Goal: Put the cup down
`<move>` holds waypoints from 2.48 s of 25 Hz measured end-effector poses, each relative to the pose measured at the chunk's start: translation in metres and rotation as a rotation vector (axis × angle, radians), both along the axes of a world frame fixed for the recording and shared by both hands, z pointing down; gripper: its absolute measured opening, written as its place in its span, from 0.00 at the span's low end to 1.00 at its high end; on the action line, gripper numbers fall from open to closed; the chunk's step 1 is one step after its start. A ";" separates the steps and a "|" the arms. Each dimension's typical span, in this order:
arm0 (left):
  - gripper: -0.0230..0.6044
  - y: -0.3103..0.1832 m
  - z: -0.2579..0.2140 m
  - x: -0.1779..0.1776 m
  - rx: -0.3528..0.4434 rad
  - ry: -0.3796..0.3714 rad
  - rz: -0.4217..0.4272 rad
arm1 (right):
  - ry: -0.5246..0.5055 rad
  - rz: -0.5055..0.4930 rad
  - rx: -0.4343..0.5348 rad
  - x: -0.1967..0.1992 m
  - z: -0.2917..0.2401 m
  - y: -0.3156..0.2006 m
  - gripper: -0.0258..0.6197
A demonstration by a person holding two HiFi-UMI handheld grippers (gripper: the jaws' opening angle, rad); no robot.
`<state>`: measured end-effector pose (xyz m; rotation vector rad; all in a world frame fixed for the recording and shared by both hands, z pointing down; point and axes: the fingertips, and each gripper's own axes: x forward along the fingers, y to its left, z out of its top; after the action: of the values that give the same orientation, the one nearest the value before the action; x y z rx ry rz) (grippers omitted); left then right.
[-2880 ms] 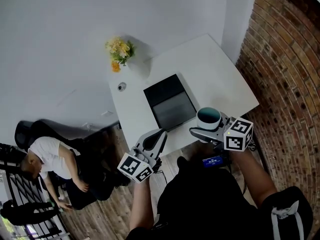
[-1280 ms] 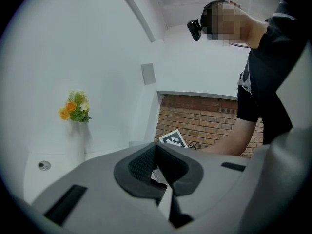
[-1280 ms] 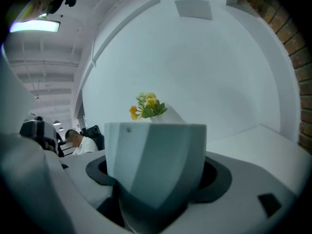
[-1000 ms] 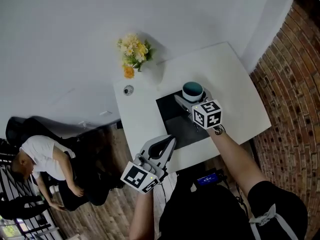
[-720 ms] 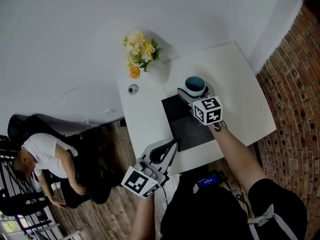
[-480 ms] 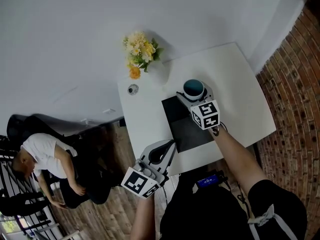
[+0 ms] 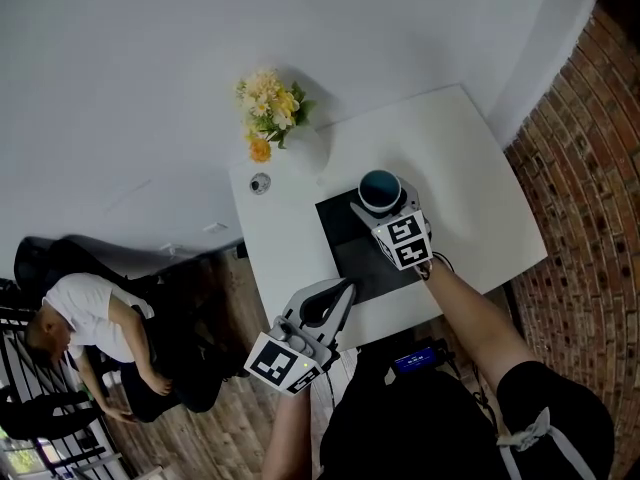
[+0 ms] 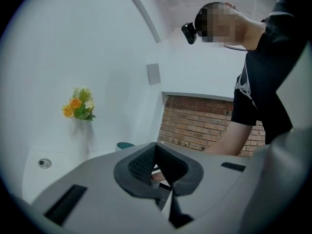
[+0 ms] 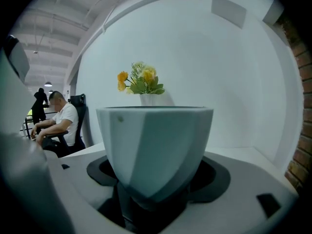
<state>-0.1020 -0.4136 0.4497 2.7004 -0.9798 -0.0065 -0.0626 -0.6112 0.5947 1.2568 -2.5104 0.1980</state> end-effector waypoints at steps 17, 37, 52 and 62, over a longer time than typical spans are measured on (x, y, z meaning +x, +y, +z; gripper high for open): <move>0.05 0.024 -0.011 0.006 0.029 -0.001 -0.004 | 0.196 -0.027 -0.189 0.020 0.032 0.031 0.65; 0.05 0.055 0.004 0.009 0.005 -0.017 0.002 | -0.172 0.025 -0.243 0.092 -0.036 0.121 0.08; 0.05 0.059 -0.004 0.003 0.006 0.022 0.007 | -0.687 -0.113 -0.241 0.096 -0.144 0.209 0.06; 0.05 0.067 -0.014 0.009 0.021 0.081 0.018 | -0.742 -0.091 -0.239 0.112 -0.156 0.221 0.06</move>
<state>-0.0931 -0.3468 0.4358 2.7050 -0.9371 -0.1224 0.0492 -0.3898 0.4388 1.0988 -2.9953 1.0812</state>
